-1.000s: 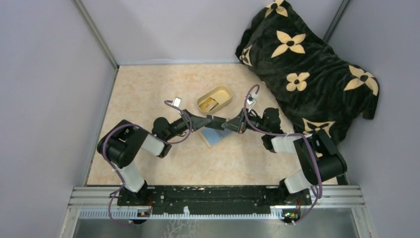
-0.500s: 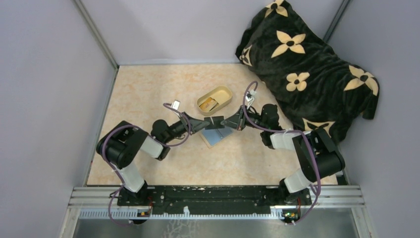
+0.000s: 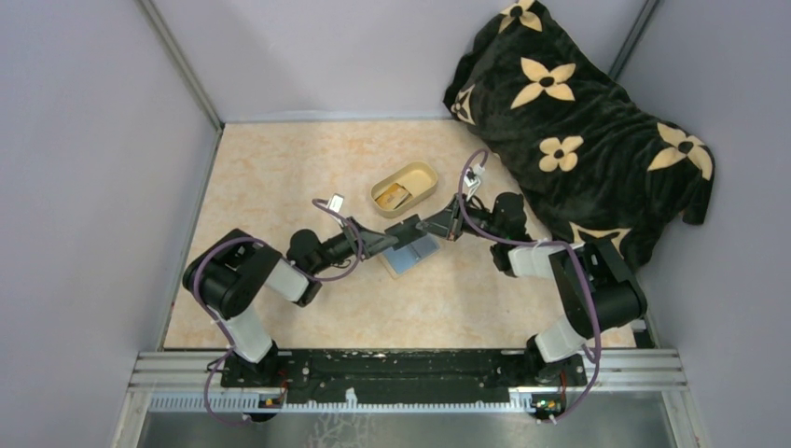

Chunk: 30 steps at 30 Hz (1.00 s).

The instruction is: Take the credit cards out of the card holder

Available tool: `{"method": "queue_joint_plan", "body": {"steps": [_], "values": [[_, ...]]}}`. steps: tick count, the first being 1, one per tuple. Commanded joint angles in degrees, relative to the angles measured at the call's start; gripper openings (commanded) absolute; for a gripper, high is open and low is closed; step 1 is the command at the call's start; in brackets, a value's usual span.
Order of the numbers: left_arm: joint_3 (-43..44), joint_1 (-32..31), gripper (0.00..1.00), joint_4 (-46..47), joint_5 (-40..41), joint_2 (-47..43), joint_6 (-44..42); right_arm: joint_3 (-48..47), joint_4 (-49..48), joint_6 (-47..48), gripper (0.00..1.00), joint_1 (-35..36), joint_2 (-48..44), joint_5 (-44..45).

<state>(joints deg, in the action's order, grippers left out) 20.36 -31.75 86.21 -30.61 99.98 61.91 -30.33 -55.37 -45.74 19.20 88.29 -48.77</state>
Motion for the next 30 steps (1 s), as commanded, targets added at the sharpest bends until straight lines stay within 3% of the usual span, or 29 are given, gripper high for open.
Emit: {"method": "queue_joint_plan", "body": {"steps": [1, 3, 7, 10, 24, 30], "values": [[-0.47, -1.31, 0.0, 16.27, -3.02, 0.12, -1.18, -3.97, -6.79, -0.13, 0.0, -0.61, 0.71, 2.19], [-0.33, -1.19, 0.04, 16.31, -2.5, 0.26, -1.32, -4.65, -6.21, -0.08, 0.0, -1.01, 1.04, 2.21], [-0.47, 0.11, 0.5, 16.28, -1.38, -0.36, -0.56, -7.54, -2.94, 1.35, 0.0, -1.9, 2.01, 2.08], [-0.74, 2.11, 0.65, 16.27, -1.31, -1.35, 0.35, -11.0, 0.57, 3.25, 0.0, -2.5, 3.64, 1.97], [-5.54, 8.18, 0.69, 16.27, -4.29, -6.22, -1.53, -39.4, 20.53, 12.98, 0.0, -6.55, 25.4, -4.47], [-6.63, 10.18, 0.69, 16.28, -5.0, -6.3, -1.98, -46.04, 25.51, 15.52, 0.0, -6.55, 30.14, -4.98]]}}
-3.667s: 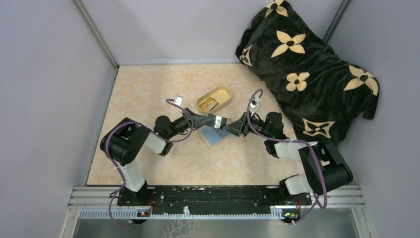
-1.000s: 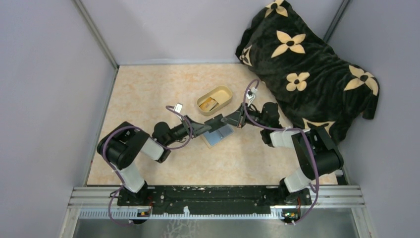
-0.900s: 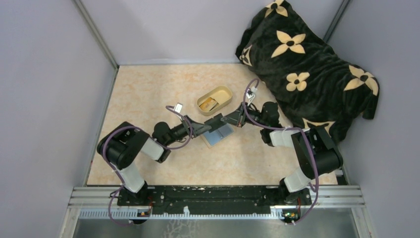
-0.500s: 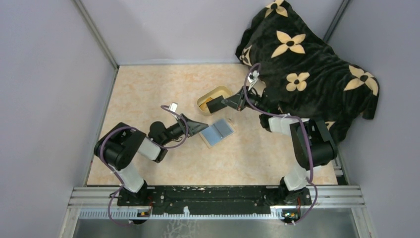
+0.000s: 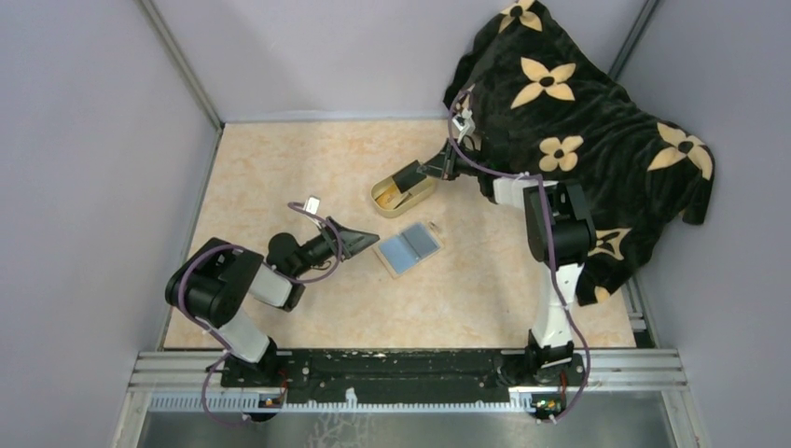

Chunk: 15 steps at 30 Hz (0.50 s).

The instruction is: Take the credit cards out of the card holder

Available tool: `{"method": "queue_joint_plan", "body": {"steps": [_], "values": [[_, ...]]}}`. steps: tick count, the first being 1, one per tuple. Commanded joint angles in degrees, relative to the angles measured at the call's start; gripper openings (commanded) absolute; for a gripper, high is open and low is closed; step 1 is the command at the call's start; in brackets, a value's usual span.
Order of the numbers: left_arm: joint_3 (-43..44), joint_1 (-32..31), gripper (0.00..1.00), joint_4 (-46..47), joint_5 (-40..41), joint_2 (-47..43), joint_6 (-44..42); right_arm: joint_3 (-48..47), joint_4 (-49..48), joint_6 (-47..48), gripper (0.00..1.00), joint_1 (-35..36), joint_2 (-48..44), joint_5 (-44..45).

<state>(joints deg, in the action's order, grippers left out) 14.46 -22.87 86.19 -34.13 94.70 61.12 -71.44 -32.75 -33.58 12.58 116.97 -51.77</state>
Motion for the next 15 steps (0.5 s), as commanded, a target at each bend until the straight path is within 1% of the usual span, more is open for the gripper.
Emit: {"method": "queue_joint_plan", "body": {"steps": [1, 4, 15], "values": [[-0.79, 1.53, 0.69, 16.29, -1.7, -1.05, -1.31, -5.46, 2.75, 3.24, 0.0, 0.08, 2.07, -2.06], [-1.16, 1.99, 0.69, 16.29, -1.93, -0.94, -1.45, -6.84, 2.34, 2.56, 0.0, 0.38, 3.95, -2.7], [-2.25, 4.04, 0.68, 16.29, -2.19, -0.04, -2.26, -13.96, 9.11, 5.59, 0.0, 2.85, 10.28, -2.06]]}}
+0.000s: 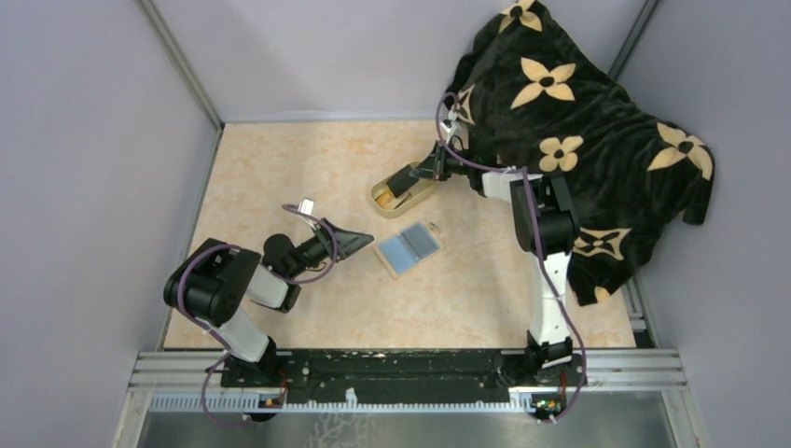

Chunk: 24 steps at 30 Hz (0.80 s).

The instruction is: Take the credit cards out of the card holder

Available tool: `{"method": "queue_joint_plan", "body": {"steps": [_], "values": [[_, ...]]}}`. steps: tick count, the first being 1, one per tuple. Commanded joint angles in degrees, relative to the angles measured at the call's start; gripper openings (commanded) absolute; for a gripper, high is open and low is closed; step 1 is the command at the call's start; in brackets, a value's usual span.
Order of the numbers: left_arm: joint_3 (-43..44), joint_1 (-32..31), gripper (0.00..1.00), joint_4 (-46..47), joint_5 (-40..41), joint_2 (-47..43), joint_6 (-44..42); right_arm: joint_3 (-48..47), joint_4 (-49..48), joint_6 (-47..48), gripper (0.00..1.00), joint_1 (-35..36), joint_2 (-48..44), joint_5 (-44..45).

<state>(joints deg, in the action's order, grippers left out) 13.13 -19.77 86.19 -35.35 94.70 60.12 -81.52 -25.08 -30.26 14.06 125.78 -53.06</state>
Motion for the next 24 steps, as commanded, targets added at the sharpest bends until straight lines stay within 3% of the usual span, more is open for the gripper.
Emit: {"method": "queue_joint_plan", "body": {"steps": [1, 17, 24], "values": [[-0.96, 1.03, 0.68, 16.29, -0.87, 0.03, -1.32, -4.23, 1.78, 2.49, 0.0, 1.54, 1.72, -0.77], [-1.59, 2.45, 0.68, 16.29, -1.66, 1.06, -1.51, -6.86, 9.45, 6.86, 0.0, 3.16, 4.91, 2.84], [-1.11, 2.72, 0.67, 16.29, -2.07, 1.86, -1.27, -5.86, 6.7, 5.09, 0.2, 3.16, 3.91, 4.03]]}}
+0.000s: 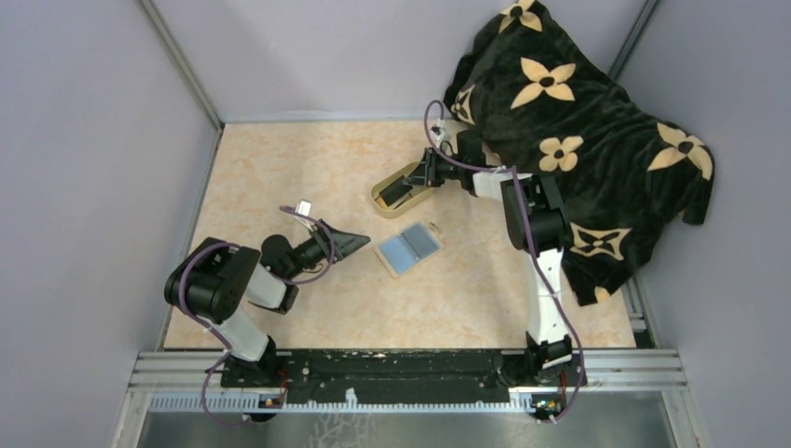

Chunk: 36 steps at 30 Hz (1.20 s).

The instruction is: Take the credit cards out of the card holder

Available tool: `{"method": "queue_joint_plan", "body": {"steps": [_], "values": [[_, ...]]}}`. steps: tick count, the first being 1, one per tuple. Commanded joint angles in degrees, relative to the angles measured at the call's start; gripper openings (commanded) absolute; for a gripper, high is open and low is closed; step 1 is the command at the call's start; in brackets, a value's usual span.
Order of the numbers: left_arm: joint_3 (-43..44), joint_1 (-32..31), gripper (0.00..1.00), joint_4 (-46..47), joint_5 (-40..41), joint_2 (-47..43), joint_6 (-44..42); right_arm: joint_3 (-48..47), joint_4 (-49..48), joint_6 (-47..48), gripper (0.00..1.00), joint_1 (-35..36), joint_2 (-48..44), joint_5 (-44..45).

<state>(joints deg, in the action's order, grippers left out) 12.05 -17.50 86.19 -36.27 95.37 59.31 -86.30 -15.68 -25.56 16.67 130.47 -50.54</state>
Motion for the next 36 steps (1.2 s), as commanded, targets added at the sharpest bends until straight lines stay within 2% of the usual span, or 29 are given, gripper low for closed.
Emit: {"method": "queue_joint_plan", "body": {"steps": [1, 8, 12, 19, 20, 22, 28, 36], "values": [[0.05, 0.47, 0.68, 16.33, -1.24, 1.41, -0.44, -0.66, -3.25, 0.34, 0.22, 0.56, -1.24, 2.0], [0.6, 0.54, 0.67, 16.29, -1.7, 1.63, -0.12, 1.45, -4.94, 0.46, 0.29, -0.04, -3.26, 4.36], [0.6, 0.53, 0.67, 16.29, -1.8, 1.83, -0.07, 1.58, -4.49, 0.72, 0.29, -0.23, -4.0, 6.27], [0.51, 0.69, 0.67, 16.29, -1.87, 1.91, -0.08, 0.1, 1.17, 4.48, 0.27, -0.23, -4.69, 14.89], [0.51, 0.71, 0.67, 16.29, -1.88, 1.92, -0.14, -0.42, 2.95, 5.19, 0.22, -0.19, -4.59, 16.18], [0.43, 0.71, 0.67, 16.29, -1.87, 1.99, -0.13, -1.93, 6.59, 7.17, 0.0, 0.17, -4.09, 19.28], [0.35, 0.89, 0.67, 16.29, -2.1, 2.24, -0.1, -6.94, 16.53, 15.65, 0.0, 3.24, -3.11, 29.62], [-0.12, 1.1, 0.67, 16.29, -2.35, 2.26, -0.23, -7.33, 17.36, 16.53, 0.0, 4.95, -3.58, 27.52]]}}
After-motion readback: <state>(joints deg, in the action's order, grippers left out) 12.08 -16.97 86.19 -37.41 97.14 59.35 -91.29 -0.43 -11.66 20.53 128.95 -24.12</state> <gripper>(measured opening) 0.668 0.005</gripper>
